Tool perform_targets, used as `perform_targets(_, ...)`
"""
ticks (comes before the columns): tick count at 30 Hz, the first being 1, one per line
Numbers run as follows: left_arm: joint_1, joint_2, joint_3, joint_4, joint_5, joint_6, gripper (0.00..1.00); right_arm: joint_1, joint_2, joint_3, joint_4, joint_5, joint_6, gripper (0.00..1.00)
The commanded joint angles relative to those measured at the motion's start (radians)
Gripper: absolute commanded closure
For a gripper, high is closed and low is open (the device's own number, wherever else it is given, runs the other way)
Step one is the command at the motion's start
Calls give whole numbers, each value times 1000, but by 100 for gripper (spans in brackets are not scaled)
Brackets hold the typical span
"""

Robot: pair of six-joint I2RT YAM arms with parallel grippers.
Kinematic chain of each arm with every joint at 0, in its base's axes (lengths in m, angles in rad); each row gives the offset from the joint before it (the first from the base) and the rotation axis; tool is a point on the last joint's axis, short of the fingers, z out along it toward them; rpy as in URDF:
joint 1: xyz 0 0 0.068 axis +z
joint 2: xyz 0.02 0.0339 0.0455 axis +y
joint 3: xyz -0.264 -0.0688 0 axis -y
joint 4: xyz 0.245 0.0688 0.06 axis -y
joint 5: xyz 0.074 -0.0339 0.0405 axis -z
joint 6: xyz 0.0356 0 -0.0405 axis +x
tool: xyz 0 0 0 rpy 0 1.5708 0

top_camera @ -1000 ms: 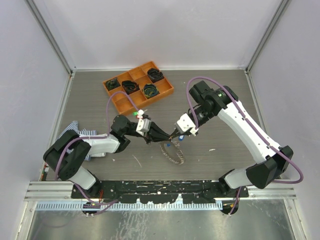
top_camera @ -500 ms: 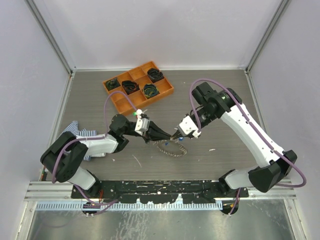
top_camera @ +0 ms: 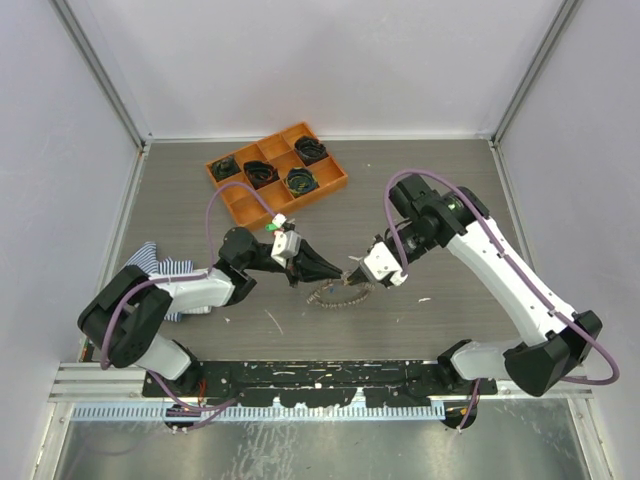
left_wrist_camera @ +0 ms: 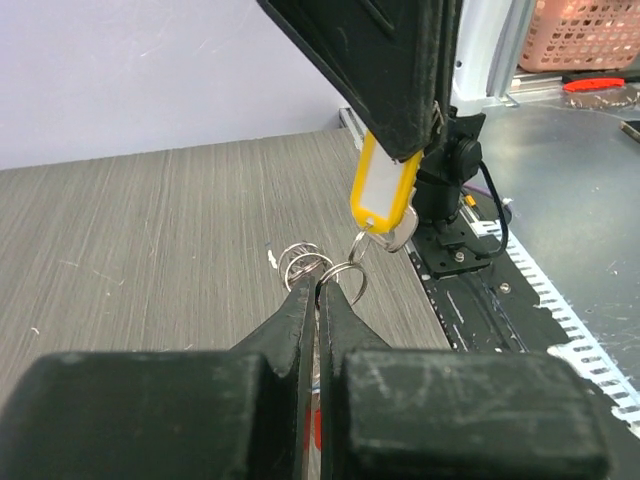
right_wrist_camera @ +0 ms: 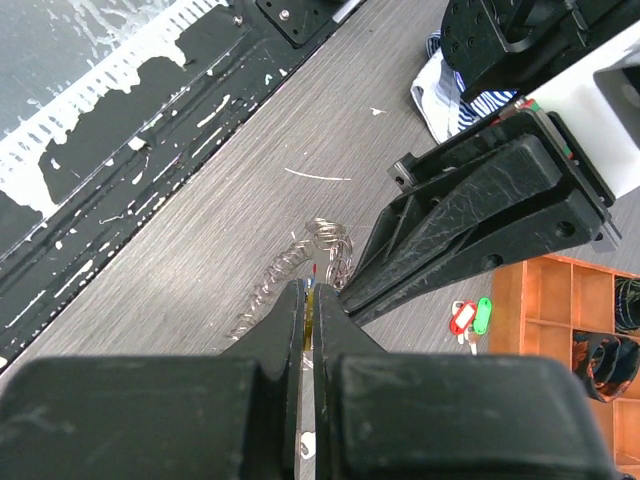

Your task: Remove the keys from the keyring

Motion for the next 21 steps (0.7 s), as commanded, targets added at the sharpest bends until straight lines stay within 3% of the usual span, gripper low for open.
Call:
perform_targets(1, 20, -36, 16, 20, -99, -85, 100, 2, -61, -27, -18, -52, -8, 99)
perform_targets(11, 5, -62, -69, 125, -261, -242, 100, 2, -85, -82, 96, 30, 68, 99)
perform_targets(21, -44, -127, -127, 79, -503, -273, 100, 2, -91, -117, 165, 73, 108, 99)
